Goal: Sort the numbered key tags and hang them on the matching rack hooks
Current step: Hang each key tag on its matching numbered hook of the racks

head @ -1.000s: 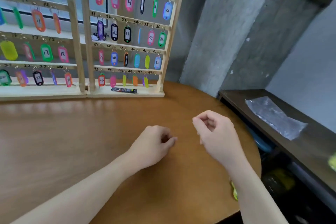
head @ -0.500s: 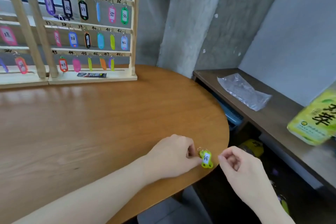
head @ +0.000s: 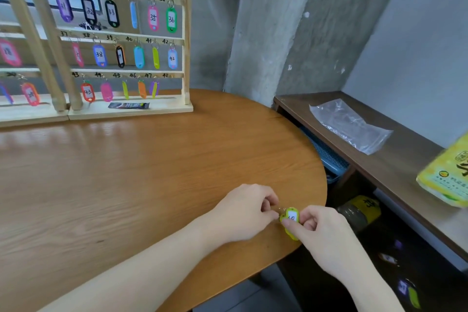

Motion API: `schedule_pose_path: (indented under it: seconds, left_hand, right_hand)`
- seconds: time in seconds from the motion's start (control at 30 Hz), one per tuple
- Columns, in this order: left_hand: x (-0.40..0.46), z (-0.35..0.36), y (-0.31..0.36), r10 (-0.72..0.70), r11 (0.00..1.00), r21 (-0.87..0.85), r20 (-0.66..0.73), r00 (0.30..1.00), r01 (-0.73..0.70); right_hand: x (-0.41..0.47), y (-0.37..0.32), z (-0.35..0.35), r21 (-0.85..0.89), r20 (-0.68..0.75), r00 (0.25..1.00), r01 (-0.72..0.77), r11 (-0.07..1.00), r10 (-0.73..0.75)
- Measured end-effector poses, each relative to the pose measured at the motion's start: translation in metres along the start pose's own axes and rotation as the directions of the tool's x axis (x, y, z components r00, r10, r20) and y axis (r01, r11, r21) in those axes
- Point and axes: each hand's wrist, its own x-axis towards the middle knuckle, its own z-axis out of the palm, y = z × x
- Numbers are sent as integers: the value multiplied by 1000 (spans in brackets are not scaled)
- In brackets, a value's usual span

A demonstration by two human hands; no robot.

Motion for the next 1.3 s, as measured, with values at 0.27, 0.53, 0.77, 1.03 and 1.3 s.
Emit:
schedule_pose_path:
  seconds: [0.27, 0.53, 0.77, 1.03, 1.3]
  left_hand:
    - [-3, 8, -4, 49, 999, 26, -81, 995, -47]
    - [-5, -22, -10, -82, 955, -292, -115, 990, 45]
    - [-15, -69, -42, -199, 867, -488, -157, 967, 99]
    - [-30, -136, -77, -224, 904, -420, -305, 926, 81]
    - [-22, -169, -132, -297, 895, -438, -444, 846, 85]
  right_hand:
    - [9, 10, 0, 9, -19, 999, 50, 999, -50]
    - [16, -5, -2, 68, 2, 995, 97, 993, -98]
    - [35, -62, 3, 363, 179, 965, 116, 925, -191]
    - [78, -127, 41, 578, 251, 949, 11, 816, -191]
    - [131, -189, 82, 566, 190, 929, 160, 809, -317]
